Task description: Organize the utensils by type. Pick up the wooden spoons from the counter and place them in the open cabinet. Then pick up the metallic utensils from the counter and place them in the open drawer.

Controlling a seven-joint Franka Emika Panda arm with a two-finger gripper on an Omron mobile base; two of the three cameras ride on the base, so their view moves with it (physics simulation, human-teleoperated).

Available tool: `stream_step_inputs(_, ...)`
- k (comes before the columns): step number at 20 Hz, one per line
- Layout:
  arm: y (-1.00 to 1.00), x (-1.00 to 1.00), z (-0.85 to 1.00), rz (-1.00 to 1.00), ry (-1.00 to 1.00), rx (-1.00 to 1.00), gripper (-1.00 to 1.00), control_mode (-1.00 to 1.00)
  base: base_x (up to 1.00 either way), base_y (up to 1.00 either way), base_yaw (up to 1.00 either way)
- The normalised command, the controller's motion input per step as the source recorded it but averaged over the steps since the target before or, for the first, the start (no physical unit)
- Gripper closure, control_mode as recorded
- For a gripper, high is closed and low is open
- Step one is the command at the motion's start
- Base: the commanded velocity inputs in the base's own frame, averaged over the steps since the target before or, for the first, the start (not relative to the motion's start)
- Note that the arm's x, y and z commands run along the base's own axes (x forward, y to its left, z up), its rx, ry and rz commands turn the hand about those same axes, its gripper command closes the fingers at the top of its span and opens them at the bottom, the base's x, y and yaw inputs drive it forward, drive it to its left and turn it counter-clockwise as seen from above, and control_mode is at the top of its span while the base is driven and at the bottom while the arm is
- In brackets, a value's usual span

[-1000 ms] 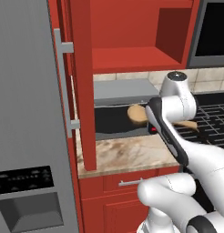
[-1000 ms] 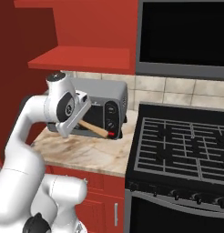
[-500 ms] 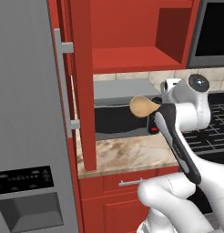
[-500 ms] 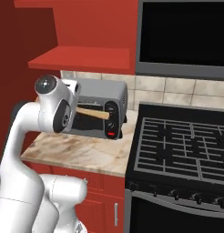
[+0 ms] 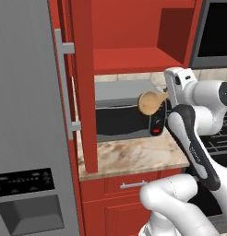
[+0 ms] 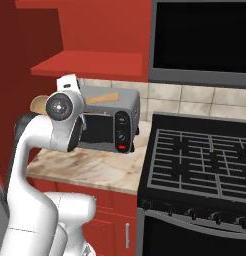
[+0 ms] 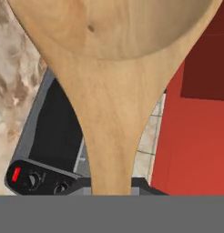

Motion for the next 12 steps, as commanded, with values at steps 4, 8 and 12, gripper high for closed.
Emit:
stream_step_inputs(4,0.02,0.22,0.64,0.19,-0.26,-0.03,1.00,-1.00,0.00,0.00,0.00)
stream_step_inputs(8,0.04,0.15,0.67,0.16,-0.19,-0.02,1.00,-1.00,0.00,0.00,0.00)
stream_step_inputs(12,0.06,0.27,0.62,0.03,-0.05,-0.01,1.00,-1.00,0.00,0.00,0.00)
